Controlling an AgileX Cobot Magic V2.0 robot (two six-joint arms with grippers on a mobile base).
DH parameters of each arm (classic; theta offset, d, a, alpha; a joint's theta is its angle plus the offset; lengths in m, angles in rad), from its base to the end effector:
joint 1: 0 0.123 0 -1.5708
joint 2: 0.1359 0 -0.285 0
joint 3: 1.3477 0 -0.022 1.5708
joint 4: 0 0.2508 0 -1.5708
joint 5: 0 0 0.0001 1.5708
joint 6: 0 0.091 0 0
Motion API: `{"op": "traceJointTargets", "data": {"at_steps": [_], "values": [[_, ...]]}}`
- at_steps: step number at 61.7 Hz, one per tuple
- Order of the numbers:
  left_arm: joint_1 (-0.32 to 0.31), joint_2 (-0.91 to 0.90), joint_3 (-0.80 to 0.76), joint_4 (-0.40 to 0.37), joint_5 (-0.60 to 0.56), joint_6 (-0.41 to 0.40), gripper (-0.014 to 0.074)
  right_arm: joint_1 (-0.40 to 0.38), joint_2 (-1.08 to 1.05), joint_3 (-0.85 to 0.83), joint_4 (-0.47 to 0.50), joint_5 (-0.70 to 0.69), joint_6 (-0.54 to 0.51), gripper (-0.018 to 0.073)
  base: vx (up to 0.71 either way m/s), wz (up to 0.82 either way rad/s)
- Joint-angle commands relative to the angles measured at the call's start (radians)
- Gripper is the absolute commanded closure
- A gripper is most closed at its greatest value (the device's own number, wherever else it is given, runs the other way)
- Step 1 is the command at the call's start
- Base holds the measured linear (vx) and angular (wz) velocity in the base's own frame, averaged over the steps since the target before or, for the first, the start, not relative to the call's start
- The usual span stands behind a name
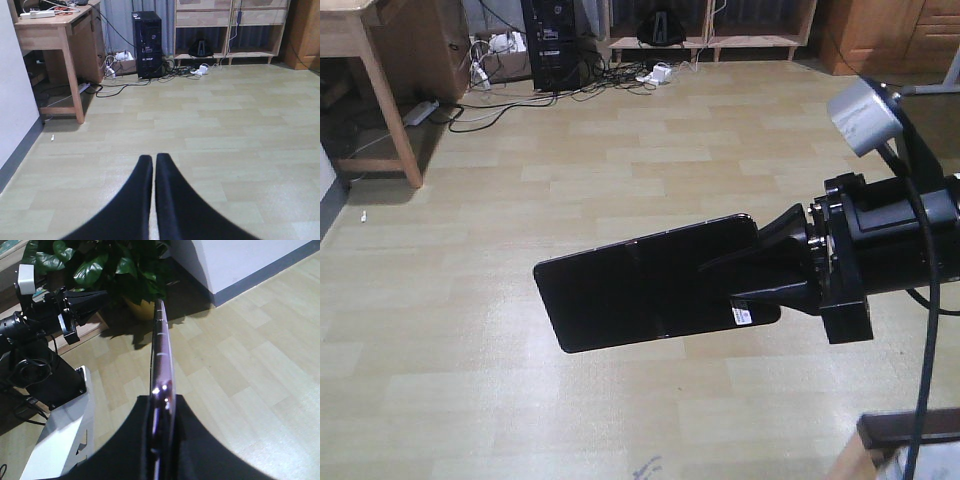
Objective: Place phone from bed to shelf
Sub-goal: 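Hold the phone in the right gripper while the base turns away, then hold the phone raised while driving toward the white desk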
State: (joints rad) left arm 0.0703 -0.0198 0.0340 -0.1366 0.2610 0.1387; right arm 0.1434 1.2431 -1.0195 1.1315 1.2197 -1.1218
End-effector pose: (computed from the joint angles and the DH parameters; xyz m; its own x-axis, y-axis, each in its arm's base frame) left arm 0.0549 0.0006 0.1794 -0.1844 -0.0063 -0.9828 -0.0345 0.9994 0.0001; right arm 0.2098 0.1085 0.3502 -0.4825 -0.3203 -0.8152 -0.8608 0.3456 0.3737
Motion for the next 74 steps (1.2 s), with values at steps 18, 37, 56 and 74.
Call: {"op": "traceJointTargets", "data": {"at_steps": [18, 37, 56, 74], "values": [[-0.005, -0.005, 0.003, -0.009, -0.072, -0.004, 0.0596, 0.0, -0.028, -0.026, 0.093, 0.071, -0.003, 0.0561, 0.37, 0.03], [-0.005, -0.005, 0.003, -0.009, -0.072, -0.004, 0.0596, 0.0, -0.028, -0.026, 0.094, 0.071, -0.003, 0.0561, 0.4, 0.09], [-0.005, -0.005, 0.003, -0.009, -0.072, -0.004, 0.0596, 0.0, -0.028, -0.026, 0.094, 0.071, -0.003, 0.0561, 0.41, 0.08], [-0.005, -0.005, 0.003, -0.009, -0.071, -0.004, 0.0596, 0.0, -0.029, -0.026, 0.09, 0.064, -0.003, 0.0561, 0.4, 0.01]]}}
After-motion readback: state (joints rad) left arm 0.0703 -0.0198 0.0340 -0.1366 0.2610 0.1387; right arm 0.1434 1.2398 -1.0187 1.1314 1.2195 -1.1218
